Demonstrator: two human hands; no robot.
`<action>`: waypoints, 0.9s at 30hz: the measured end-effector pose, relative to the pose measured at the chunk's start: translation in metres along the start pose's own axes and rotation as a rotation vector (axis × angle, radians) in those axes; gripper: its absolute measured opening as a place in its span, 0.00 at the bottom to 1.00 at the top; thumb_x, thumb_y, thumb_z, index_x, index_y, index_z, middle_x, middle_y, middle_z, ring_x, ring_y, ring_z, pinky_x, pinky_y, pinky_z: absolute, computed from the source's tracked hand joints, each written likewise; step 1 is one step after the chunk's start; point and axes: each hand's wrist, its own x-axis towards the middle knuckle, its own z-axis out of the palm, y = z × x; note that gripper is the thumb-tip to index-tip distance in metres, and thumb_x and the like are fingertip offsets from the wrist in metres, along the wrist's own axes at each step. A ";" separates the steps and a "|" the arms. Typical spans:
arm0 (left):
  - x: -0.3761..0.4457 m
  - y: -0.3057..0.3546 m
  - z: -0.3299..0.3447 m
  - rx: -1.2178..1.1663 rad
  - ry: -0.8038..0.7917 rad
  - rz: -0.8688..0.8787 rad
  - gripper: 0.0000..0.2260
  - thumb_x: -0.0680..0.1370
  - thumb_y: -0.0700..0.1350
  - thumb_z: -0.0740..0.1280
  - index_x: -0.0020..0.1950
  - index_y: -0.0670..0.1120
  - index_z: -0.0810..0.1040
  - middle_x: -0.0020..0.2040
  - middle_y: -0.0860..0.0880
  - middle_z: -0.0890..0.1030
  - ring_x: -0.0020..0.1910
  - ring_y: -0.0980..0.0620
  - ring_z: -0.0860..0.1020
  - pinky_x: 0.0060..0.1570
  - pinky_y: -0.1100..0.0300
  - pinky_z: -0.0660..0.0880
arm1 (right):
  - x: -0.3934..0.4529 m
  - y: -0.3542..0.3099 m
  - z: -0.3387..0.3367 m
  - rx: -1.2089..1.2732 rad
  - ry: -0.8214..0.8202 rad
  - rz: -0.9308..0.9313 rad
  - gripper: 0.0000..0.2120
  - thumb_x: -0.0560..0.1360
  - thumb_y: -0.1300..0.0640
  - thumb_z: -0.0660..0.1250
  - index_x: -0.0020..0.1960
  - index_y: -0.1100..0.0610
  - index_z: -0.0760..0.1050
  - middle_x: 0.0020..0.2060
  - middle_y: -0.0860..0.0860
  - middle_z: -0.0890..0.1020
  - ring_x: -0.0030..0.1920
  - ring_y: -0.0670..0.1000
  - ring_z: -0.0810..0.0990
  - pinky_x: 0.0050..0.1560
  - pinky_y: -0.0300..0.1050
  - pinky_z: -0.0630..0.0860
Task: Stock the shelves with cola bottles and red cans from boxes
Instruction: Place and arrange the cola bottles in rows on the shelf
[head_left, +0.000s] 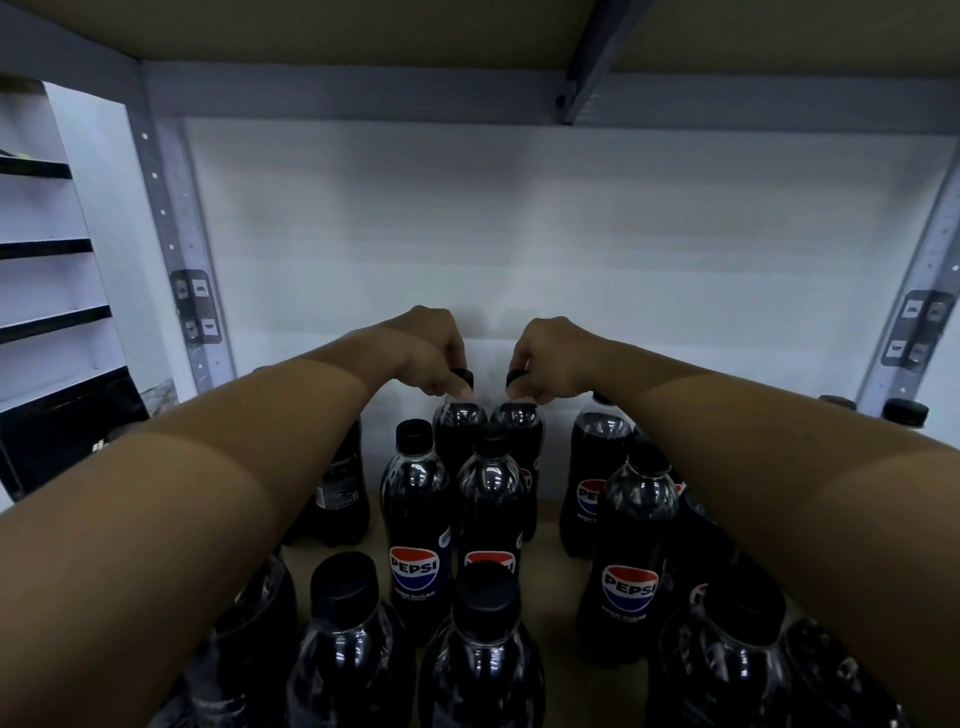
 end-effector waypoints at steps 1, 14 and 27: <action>0.000 0.000 0.000 0.011 -0.001 0.009 0.12 0.73 0.49 0.80 0.52 0.46 0.87 0.46 0.48 0.88 0.44 0.53 0.86 0.40 0.64 0.79 | 0.000 0.001 0.000 0.003 0.002 -0.003 0.11 0.75 0.57 0.76 0.54 0.62 0.84 0.45 0.58 0.87 0.44 0.55 0.87 0.52 0.47 0.83; 0.000 -0.002 -0.005 0.070 -0.052 0.041 0.12 0.75 0.43 0.78 0.57 0.48 0.86 0.51 0.50 0.87 0.46 0.54 0.85 0.39 0.65 0.75 | 0.006 -0.001 0.000 0.048 -0.040 -0.014 0.09 0.75 0.60 0.76 0.55 0.61 0.84 0.49 0.57 0.86 0.42 0.53 0.87 0.49 0.46 0.84; -0.005 -0.009 -0.015 0.125 -0.092 0.112 0.13 0.75 0.44 0.78 0.59 0.51 0.85 0.55 0.55 0.85 0.50 0.56 0.80 0.42 0.67 0.71 | 0.000 -0.008 0.004 0.161 -0.048 -0.009 0.09 0.75 0.62 0.75 0.54 0.63 0.84 0.48 0.59 0.87 0.44 0.58 0.87 0.50 0.47 0.85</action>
